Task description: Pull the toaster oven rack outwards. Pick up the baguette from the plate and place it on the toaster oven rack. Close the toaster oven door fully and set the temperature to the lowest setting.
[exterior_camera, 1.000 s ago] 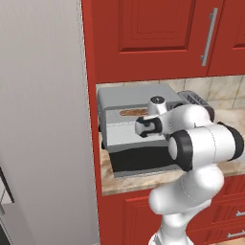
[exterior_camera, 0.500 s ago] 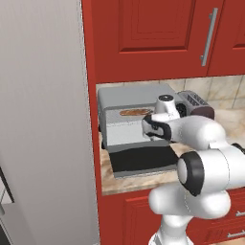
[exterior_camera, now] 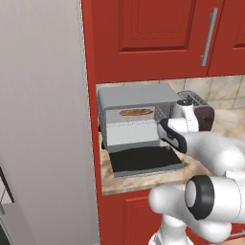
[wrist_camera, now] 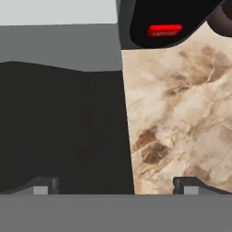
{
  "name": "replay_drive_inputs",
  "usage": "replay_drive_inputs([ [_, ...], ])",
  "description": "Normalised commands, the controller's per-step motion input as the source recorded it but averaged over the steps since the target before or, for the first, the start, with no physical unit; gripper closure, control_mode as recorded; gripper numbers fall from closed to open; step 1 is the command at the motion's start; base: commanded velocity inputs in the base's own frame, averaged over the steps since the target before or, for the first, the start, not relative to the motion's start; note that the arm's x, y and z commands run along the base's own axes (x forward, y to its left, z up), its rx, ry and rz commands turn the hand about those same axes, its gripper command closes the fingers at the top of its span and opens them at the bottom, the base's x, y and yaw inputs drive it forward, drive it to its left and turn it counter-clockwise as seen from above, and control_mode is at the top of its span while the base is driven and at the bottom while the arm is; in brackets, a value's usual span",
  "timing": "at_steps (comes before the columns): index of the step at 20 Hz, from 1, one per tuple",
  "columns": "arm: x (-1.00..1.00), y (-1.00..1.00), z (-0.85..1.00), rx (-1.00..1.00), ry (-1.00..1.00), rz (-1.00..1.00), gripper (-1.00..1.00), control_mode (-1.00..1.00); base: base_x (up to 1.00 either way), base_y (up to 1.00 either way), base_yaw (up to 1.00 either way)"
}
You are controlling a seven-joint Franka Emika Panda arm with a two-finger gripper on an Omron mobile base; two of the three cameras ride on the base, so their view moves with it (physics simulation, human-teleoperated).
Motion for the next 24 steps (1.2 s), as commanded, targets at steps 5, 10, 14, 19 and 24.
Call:
replay_drive_inputs([
  [5,-0.45,-0.27,-0.03,0.0,0.0,0.04,-1.0,-1.0,0.0,0.0,0.0],
  [10,-0.24,-0.4,-0.09,0.0,-0.01,0.0,-1.0,-1.0,0.0,0.0,0.0],
  [14,-0.08,-0.46,-0.3,0.01,-0.02,0.02,-1.0,-1.0,0.0,0.0,0.0],
  [19,-0.18,-0.04,-0.26,0.01,-0.12,0.15,-1.0,-1.0,0.0,0.0,0.0],
  [24,-0.06,0.0,-0.04,0.08,-0.18,0.23,-1.0,-1.0,0.0,0.0,0.0],
])
